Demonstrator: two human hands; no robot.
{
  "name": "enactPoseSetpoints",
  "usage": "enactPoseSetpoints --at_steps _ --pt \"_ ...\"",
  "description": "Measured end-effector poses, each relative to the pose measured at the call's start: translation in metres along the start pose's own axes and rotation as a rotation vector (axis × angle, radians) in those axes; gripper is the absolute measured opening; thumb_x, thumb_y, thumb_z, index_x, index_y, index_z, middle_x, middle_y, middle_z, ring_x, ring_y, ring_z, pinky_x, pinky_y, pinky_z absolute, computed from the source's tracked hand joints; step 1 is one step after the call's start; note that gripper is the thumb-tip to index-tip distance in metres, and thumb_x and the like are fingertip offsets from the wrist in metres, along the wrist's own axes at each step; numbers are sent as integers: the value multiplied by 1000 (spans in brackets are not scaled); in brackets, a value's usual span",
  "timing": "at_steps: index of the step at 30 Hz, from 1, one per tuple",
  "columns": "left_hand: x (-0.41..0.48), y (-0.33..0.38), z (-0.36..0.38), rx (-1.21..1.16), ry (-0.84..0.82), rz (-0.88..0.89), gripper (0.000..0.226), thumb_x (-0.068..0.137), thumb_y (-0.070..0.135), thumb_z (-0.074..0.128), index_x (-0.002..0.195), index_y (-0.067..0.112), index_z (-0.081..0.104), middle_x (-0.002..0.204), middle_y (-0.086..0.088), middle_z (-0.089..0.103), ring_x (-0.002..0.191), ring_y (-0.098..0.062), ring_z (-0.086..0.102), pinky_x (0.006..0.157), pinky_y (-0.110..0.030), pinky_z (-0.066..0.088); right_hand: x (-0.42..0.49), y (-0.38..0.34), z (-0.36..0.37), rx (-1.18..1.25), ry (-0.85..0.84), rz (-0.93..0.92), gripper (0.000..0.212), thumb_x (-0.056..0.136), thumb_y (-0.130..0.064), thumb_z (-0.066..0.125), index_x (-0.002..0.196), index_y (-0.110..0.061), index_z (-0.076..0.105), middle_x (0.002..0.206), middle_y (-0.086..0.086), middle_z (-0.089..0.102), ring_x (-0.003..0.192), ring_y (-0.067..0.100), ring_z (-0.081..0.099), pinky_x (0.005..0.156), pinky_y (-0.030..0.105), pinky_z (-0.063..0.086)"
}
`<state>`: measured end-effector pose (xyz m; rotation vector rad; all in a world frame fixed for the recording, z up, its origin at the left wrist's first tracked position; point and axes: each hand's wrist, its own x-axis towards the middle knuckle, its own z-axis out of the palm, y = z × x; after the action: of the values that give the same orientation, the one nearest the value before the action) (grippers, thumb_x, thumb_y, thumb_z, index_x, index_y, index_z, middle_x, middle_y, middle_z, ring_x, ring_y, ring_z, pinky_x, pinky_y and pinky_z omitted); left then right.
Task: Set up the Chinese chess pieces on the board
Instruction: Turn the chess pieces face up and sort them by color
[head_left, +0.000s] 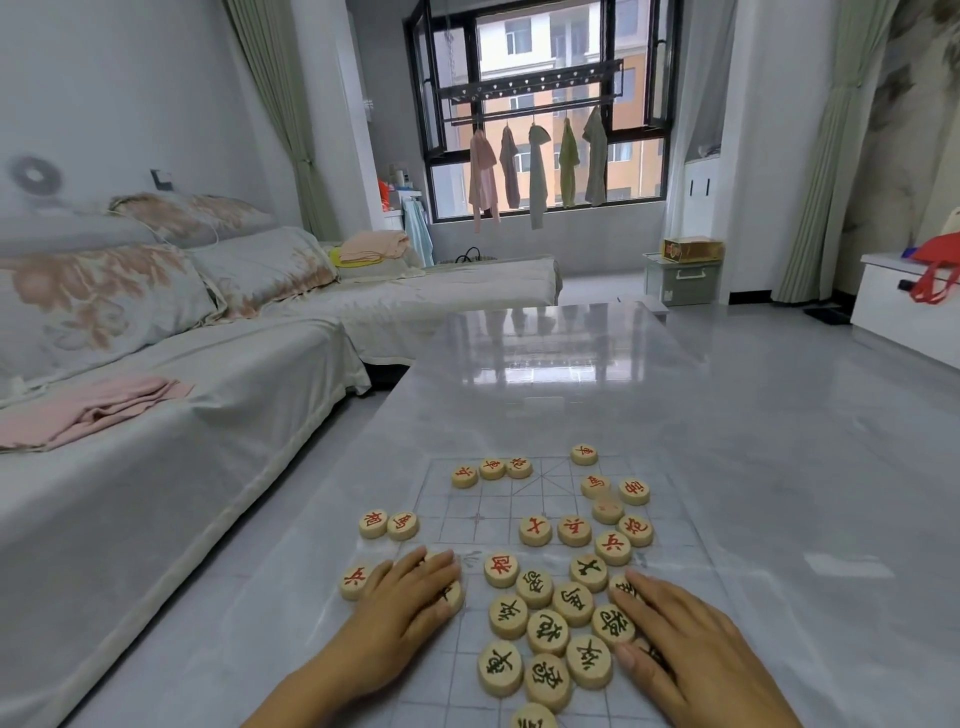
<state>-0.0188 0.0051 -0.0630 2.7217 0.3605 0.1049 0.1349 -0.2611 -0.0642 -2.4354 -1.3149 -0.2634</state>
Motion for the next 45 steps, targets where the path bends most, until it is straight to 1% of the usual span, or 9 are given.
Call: enactPoseSetpoints --at_steps 2,5,7,11,17,20,22,24,45 --pt "-12 9 3 0 -44 7 80 53 91 -7 124 60 15 143 35 2 141 3 -7 111 -20 -8 -2 2 2 34 -35 -2 86 62 -81 -14 135 -51 20 141 -30 3 129 -10 12 104 19 18" --pt "-24 29 5 43 -139 32 74 55 93 0 123 65 5 143 38 -10 140 4 -13 109 -19 -15 0 -6 -6 12 -121 49 81 75 -79 -6 129 -45 43 142 -23 30 127 -5 35 94 21 28" --pt "-27 34 19 286 -40 97 81 60 93 9 133 59 1 147 33 -13 143 -1 -5 109 -26 -12 -1 -6 -5 -29 -84 28 88 66 -83 -10 136 -45 27 145 -26 12 134 -6 12 102 19 18" --pt "-15 60 50 506 -72 46 94 65 90 8 143 40 18 157 4 -3 145 -21 -5 103 -47 3 -1 -10 -12 -56 -359 140 67 80 -77 15 115 -41 59 122 -17 62 116 2 39 89 13 39" --pt "16 74 52 455 -113 81 88 67 88 6 143 43 8 156 6 -10 145 -27 -9 100 -53 2 -2 -8 12 -98 -289 201 76 77 -79 19 143 -42 7 121 -6 65 114 14 43 87 27 30" --pt "30 78 44 317 -31 153 81 63 91 12 135 58 -5 148 24 -23 143 -18 -15 104 -56 -20 12 -7 1 -121 -339 231 74 75 -83 14 139 -48 3 138 -2 49 124 20 49 98 32 33" --pt "40 78 37 195 -148 136 88 58 92 22 134 59 -8 149 26 -20 138 -14 -29 101 -60 -29 29 2 2 -112 -317 150 80 62 -89 -1 134 -56 -7 151 -6 -1 142 14 13 114 41 19" --pt "56 75 30 173 -164 88 89 59 88 26 136 57 -6 153 22 -15 139 -14 -29 102 -63 -27 43 9 6 -62 -324 117 97 45 -89 -12 136 -56 -9 151 -11 -22 143 14 -14 117 41 0" --pt "66 68 26 184 -178 101 105 44 96 8 139 53 -5 155 19 -12 141 -15 -23 102 -64 -25 57 1 10 -26 -374 181 110 34 -90 -20 137 -55 -7 156 -8 -16 144 16 -14 117 41 -3"
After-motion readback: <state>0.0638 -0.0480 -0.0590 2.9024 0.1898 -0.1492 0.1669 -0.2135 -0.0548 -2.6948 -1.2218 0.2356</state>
